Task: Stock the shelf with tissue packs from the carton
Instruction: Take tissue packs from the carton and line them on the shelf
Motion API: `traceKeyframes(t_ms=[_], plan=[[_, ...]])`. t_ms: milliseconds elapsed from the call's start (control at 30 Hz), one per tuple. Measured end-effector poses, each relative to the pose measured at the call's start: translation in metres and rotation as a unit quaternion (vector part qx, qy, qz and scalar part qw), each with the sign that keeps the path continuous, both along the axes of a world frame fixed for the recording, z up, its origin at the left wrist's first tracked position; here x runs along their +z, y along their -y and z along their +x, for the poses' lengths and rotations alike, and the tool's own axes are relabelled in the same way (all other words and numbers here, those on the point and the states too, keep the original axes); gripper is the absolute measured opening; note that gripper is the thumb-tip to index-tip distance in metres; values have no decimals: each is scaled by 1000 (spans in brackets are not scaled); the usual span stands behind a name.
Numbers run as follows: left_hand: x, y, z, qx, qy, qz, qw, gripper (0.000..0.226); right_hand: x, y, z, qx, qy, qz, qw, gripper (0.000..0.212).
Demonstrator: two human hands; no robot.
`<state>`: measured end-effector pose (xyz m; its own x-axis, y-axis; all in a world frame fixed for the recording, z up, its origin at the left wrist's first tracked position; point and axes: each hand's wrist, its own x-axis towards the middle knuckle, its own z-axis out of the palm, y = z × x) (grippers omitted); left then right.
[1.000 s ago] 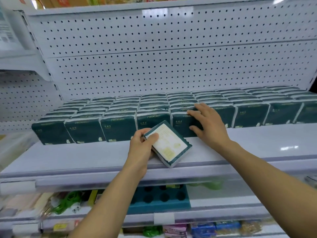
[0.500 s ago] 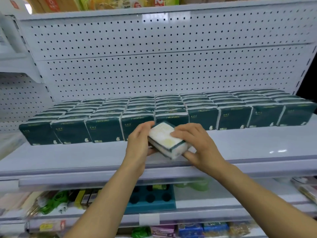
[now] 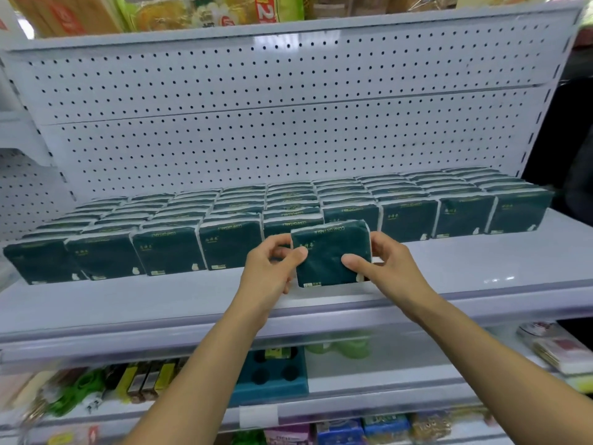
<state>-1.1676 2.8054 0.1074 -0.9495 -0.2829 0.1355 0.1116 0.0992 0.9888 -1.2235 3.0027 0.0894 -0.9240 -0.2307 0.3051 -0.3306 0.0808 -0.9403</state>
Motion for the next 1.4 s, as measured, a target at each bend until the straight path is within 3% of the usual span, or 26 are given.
traceKeyframes(t_ms=[133, 200, 300, 367, 467, 567, 733, 1033, 1167, 1267, 1400], plan=[[-10, -13, -10, -11, -11, -91, 996, 18, -3, -20, -11, -29, -33, 44, 998, 43], [-16, -14, -16, 53, -44, -233, 970, 27, -6, -31, -19, -38, -34, 58, 997, 43], [-16, 2, -30, 181, -142, -479, 847, 53, -5, -44, -32, -70, -46, 66, 994, 42], [-12, 16, -43, 173, -130, -599, 771, 73, -5, -49, -45, -90, -60, 83, 991, 43], [-8, 28, -61, 121, -43, -693, 710, 92, -9, -47, -63, -116, -71, 109, 985, 46], [-8, 31, -70, 104, -18, -727, 679, 93, -11, -39, -74, -148, -87, 132, 976, 51], [-12, 31, -76, 115, -18, -729, 675, 84, -9, -24, -83, -181, -117, 151, 965, 55], [-15, 31, -79, 126, -43, -720, 681, 79, -7, -16, -87, -209, -160, 234, 936, 41], [-14, 32, -79, 115, -56, -685, 717, 81, -7, -18, -81, -246, -187, 297, 904, 51], [-14, 26, -65, 145, -95, -637, 751, 80, -9, -13, -64, -280, -255, 308, 873, 56], [-26, 16, -27, 184, -154, -607, 758, 73, -16, -2, -33, -240, -327, 297, 864, 50]])
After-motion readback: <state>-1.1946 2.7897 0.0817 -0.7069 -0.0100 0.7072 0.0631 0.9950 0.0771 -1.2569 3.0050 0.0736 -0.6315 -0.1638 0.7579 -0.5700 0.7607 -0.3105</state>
